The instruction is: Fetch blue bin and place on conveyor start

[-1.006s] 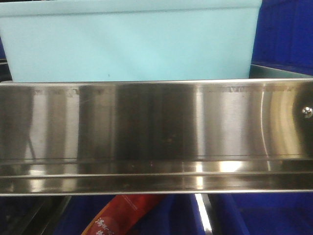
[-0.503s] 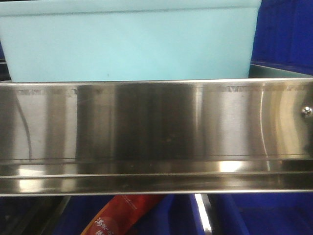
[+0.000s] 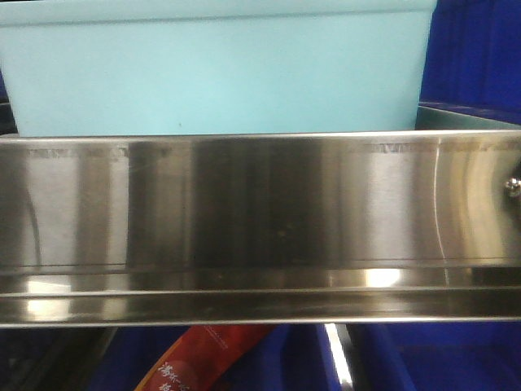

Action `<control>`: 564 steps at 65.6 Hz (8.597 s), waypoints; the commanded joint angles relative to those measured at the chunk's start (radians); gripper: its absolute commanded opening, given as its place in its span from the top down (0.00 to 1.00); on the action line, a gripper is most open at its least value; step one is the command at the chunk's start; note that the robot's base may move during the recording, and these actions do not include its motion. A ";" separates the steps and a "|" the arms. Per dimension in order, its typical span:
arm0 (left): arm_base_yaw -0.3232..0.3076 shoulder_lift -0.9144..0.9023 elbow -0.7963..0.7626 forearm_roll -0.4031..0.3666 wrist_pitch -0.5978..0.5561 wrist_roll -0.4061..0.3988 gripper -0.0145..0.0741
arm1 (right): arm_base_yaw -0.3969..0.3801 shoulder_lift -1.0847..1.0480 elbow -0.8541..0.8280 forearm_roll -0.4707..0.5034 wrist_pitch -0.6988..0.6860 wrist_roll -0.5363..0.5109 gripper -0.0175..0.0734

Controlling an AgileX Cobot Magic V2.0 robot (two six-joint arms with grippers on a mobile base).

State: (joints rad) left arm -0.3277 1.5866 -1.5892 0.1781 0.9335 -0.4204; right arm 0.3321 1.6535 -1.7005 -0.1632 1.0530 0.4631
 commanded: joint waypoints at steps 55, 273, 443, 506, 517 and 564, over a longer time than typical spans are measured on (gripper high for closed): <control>0.085 0.088 -0.073 0.004 0.099 0.022 0.56 | 0.018 0.117 -0.014 0.002 -0.011 -0.009 0.56; 0.038 0.178 -0.038 0.011 0.101 0.019 0.61 | 0.005 0.174 -0.044 0.031 0.054 -0.028 0.56; -0.089 -0.173 -0.040 0.167 0.140 -0.157 0.96 | 0.213 -0.129 -0.082 -0.272 0.029 0.086 0.98; -0.089 -0.173 -0.040 0.173 0.123 -0.157 0.96 | 0.213 -0.129 -0.082 -0.272 -0.031 0.086 0.98; -0.089 -0.173 -0.040 0.173 0.123 -0.157 0.96 | 0.213 -0.129 -0.082 -0.270 -0.003 0.086 0.98; -0.089 -0.173 -0.040 0.173 0.123 -0.157 0.96 | 0.213 -0.129 -0.082 -0.132 0.074 0.086 0.98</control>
State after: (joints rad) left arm -0.4064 1.4249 -1.6214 0.3580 1.1034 -0.5796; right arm 0.5402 1.5375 -1.7807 -0.3227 1.1683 0.5572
